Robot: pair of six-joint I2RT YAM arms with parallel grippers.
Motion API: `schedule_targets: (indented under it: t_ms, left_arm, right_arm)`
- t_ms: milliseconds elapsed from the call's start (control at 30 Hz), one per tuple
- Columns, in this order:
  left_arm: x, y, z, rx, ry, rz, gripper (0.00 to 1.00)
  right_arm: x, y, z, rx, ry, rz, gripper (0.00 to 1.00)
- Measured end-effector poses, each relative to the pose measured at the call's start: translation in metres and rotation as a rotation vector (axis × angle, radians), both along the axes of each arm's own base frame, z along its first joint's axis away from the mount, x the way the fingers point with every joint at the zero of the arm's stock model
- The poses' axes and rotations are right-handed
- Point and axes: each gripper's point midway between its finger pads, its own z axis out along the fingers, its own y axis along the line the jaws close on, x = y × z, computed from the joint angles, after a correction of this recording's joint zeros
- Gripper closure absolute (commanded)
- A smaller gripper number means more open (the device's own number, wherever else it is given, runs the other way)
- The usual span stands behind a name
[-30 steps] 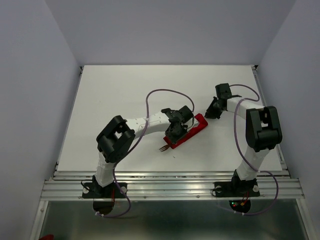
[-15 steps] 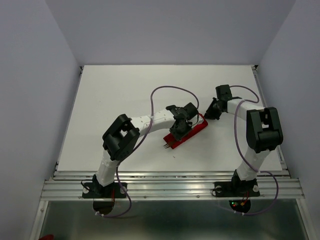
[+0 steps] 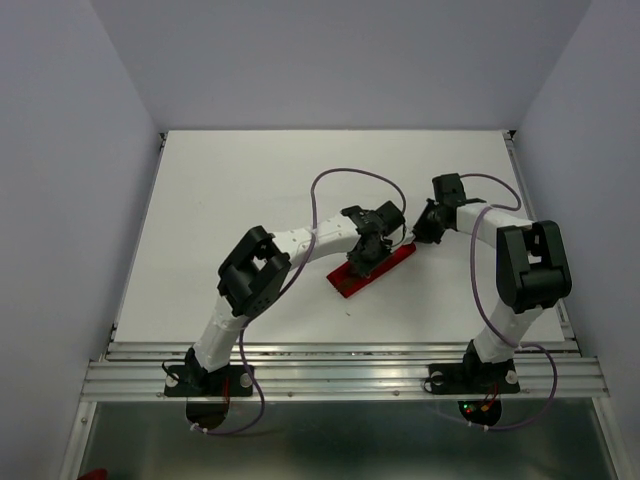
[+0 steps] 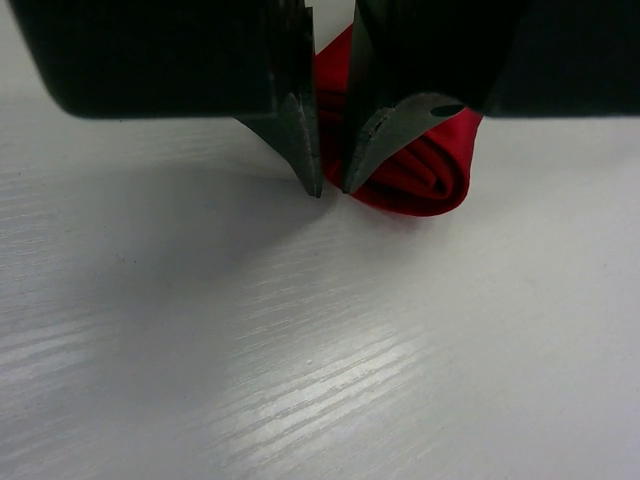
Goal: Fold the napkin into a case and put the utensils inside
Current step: Stuff the fork into the folded napkin.
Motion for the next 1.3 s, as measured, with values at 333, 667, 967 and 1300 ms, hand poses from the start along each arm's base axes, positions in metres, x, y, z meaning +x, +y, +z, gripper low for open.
schedule_targets:
  t_ms: [333, 667, 967, 1300]
  left_arm:
    - [0.008, -0.017, -0.002, -0.022, 0.005, -0.006, 1.00]
    - [0.011, -0.021, -0.004, -0.022, 0.002, 0.001, 0.90]
    - [0.014, -0.019, -0.003, -0.010, -0.012, 0.027, 0.60]
    - [0.008, -0.010, -0.012, 0.012, 0.006, 0.035, 0.60]
  right_arm:
    - [-0.007, 0.010, -0.004, 0.009, 0.002, 0.030, 0.81]
    - [-0.007, 0.011, -0.004, 0.010, 0.002, 0.033, 0.80]
    - [-0.007, 0.011, -0.004, 0.010, 0.002, 0.033, 0.80]
    - [-0.008, 0.014, -0.004, 0.010, 0.002, 0.043, 0.80]
